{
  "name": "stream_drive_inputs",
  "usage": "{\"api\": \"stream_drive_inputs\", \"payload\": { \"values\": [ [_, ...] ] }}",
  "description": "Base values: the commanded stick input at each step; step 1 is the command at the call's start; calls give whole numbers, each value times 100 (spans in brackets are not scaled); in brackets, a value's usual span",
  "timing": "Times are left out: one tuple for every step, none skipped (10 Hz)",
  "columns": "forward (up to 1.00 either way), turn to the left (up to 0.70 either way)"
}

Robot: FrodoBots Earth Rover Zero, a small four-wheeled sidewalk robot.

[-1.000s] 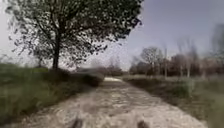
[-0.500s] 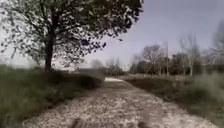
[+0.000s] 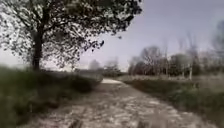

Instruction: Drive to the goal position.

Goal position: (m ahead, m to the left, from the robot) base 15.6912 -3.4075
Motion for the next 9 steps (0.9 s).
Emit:
{"api": "stream_drive_inputs", "payload": {
  "values": [
    [100, 0],
    [100, 0],
    [100, 0],
    [100, 0],
    [100, 0],
    [100, 0],
    [100, 0],
    [100, -3],
    [100, -40]
  ]
}}
